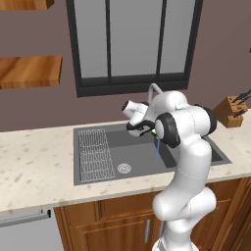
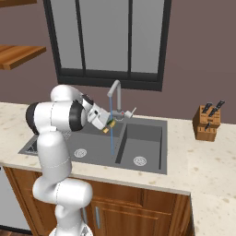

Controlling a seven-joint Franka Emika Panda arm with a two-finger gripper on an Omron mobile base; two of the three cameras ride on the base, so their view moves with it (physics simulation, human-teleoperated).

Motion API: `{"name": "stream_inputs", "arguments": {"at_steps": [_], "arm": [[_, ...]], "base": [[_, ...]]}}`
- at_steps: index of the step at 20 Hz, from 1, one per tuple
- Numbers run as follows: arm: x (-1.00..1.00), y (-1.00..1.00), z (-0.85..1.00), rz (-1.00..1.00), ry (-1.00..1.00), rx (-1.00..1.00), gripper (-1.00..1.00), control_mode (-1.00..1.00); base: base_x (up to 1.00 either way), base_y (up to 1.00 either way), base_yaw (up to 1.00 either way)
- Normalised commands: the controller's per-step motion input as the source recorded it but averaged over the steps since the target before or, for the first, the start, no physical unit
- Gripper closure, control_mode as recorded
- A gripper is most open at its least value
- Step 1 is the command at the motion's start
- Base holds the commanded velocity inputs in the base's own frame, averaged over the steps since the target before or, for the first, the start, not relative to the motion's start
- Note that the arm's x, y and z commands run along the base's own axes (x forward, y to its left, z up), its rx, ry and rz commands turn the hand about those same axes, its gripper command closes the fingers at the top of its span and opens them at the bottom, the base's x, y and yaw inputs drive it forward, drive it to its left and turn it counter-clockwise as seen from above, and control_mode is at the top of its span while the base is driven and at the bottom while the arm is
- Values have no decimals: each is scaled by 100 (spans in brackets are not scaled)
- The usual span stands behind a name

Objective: Soak the sponge with water for a few seconds and then drop it inside the sink.

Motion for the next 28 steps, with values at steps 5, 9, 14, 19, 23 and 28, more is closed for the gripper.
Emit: {"name": "stream_inputs", "arguments": {"at_steps": [5,9,14,19,23,28], "arm": [[0,0,0,0,0,0,100,-100],[-2,1,0,0,0,0,100,-100],[-18,28,8,8,0,0,100,-100],[-17,53,11,13,0,0,100,-100],[-10,50,15,13,0,0,100,-100],[-1,29,22,13,0,11,100,-100]], "base": [[0,0,0],[0,0,0],[0,0,0],[0,0,0],[0,0,0],[0,0,0]]}}
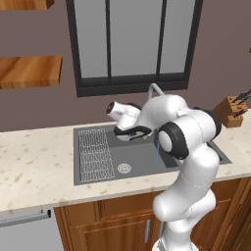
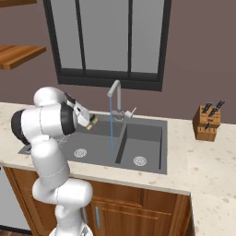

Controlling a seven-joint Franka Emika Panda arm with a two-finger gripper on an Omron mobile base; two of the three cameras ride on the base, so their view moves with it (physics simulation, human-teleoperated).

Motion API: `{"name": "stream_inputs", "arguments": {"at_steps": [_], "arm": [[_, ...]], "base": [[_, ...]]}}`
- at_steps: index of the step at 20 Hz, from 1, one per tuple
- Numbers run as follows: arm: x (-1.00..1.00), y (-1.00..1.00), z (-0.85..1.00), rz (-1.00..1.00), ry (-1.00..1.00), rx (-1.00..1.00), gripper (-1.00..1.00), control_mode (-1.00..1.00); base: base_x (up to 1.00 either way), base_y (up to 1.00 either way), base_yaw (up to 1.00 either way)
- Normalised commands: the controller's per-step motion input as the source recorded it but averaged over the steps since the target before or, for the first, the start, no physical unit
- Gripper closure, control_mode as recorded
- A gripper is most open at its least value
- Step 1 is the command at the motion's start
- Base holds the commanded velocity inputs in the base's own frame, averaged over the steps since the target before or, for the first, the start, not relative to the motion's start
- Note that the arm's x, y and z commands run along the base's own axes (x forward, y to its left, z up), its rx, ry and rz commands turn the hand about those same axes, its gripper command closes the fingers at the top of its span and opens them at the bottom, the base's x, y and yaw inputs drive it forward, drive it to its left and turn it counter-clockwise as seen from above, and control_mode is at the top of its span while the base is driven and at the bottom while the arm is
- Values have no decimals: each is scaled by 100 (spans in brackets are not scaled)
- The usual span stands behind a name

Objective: Soak the sponge with water for a few seconds and then drop it inside the sink.

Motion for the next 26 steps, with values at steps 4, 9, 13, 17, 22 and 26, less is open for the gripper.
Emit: {"name": "stream_inputs", "arguments": {"at_steps": [4,9,13,17,22,26], "arm": [[0,27,33,16,2,17,100,-100],[-3,24,38,21,12,17,100,-100],[-9,6,8,30,14,13,100,-100],[-1,0,0,34,5,13,100,-100],[-3,0,0,33,0,13,100,-100],[-10,2,0,30,0,10,100,-100]], "base": [[0,0,0],[0,0,0],[0,0,0],[0,0,0],[0,0,0],[0,0,0]]}}
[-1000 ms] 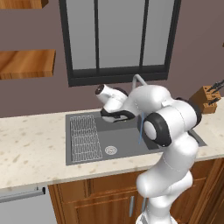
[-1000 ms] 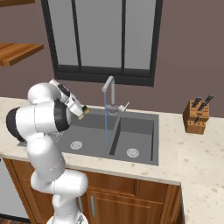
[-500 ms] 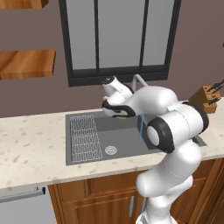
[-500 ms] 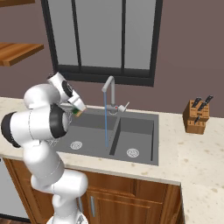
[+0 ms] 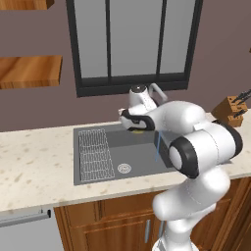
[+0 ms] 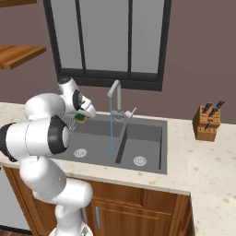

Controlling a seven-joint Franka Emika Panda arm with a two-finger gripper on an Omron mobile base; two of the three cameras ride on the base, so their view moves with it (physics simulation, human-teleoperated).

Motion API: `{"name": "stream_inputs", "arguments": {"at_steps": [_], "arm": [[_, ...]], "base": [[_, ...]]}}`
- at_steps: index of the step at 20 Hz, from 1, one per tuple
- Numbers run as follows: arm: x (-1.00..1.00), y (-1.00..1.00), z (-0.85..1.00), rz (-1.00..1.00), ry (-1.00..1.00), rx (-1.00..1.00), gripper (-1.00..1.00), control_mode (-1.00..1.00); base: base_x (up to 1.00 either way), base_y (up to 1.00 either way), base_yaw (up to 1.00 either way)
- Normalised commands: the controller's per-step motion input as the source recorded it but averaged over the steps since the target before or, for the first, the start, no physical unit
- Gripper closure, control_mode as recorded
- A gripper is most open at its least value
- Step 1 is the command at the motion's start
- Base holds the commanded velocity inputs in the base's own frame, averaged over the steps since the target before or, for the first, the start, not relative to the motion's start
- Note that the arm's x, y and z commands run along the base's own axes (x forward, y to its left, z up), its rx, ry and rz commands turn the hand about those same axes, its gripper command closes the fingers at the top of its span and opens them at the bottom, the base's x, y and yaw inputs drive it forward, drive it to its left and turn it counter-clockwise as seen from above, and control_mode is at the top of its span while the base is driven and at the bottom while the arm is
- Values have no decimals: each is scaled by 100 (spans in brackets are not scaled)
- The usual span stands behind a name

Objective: Soak the sponge with water for a few seconds and then drop it inside the sink.

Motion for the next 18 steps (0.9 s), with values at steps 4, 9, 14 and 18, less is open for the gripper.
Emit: {"name": "stream_inputs", "arguments": {"at_steps": [4,9,14,18], "arm": [[-21,8,0,25,0,6,100,-100],[-22,4,2,19,1,1,100,-100],[-2,2,-14,8,17,0,100,-100],[0,0,-24,1,16,0,100,-100]], "base": [[0,0,0],[0,0,0],[0,0,0],[0,0,0]]}}
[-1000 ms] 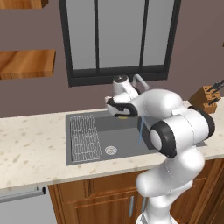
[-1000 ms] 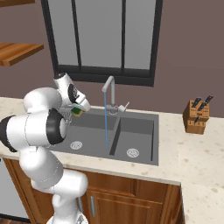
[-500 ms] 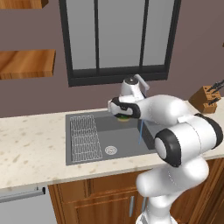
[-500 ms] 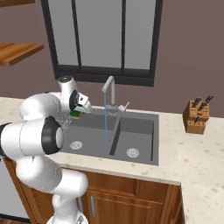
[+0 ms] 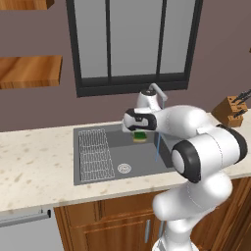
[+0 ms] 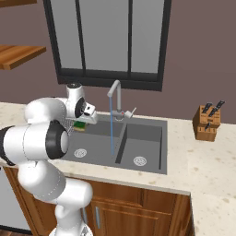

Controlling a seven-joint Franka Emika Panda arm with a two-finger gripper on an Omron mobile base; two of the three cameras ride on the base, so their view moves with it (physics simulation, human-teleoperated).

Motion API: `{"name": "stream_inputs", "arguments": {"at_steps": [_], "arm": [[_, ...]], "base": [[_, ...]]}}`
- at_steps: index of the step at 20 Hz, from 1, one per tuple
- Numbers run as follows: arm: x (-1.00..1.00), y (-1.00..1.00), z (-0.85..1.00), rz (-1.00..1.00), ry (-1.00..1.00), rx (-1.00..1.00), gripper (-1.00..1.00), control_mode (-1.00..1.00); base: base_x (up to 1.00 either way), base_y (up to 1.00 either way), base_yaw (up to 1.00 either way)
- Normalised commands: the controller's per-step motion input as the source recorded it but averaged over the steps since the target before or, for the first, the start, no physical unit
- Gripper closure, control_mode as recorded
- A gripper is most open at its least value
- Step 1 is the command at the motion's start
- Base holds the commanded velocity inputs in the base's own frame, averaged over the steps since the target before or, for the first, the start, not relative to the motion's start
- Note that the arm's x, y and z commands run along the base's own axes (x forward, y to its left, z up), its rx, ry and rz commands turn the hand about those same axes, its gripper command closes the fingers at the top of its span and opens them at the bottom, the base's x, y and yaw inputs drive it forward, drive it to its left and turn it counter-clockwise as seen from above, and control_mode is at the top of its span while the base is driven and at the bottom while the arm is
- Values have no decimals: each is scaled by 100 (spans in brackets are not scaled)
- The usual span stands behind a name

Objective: Soak the sponge with water for a few seconds and then drop it inside the sink.

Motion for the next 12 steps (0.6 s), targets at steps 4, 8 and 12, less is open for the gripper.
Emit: {"name": "stream_inputs", "arguments": {"at_steps": [4,8,12], "arm": [[0,0,-29,0,15,0,100,-100],[0,0,-24,0,7,0,100,-100],[0,4,-26,0,-1,0,100,-100]], "base": [[0,0,0],[0,0,0],[0,0,0]]}}
